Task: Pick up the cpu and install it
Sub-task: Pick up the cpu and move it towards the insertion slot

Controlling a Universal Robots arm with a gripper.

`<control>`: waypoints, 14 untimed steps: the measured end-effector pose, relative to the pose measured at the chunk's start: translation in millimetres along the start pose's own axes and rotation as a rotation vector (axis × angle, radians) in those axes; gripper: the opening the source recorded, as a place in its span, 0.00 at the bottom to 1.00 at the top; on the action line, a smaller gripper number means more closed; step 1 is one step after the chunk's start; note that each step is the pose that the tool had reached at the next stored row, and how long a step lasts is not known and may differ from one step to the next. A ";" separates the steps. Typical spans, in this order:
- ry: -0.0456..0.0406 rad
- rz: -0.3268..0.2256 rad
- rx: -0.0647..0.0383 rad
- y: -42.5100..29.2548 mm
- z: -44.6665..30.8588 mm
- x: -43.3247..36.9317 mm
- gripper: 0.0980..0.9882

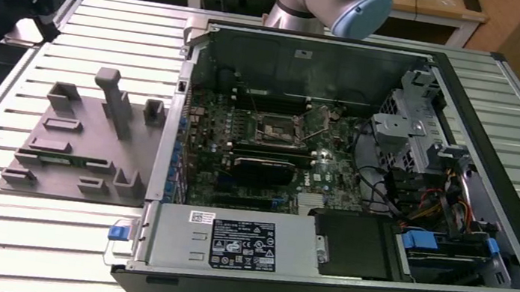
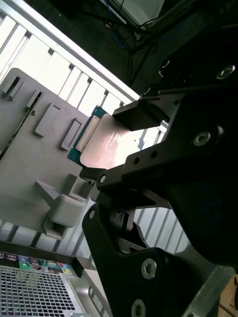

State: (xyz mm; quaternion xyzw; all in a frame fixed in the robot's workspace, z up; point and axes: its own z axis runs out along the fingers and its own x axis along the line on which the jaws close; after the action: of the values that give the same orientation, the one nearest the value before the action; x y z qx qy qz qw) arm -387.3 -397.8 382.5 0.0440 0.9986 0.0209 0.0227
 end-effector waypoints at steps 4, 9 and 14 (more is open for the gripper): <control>0.0002 0.000 0.000 0.8 0.4 -9.0 0.50; 0.0002 0.000 0.000 1.7 0.9 -19.9 0.50; 0.0003 0.000 0.000 2.8 1.5 -31.9 0.50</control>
State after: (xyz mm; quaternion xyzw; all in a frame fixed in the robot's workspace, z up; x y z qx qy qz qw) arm -355.2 -397.7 382.6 0.0440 0.9986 0.0209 0.0226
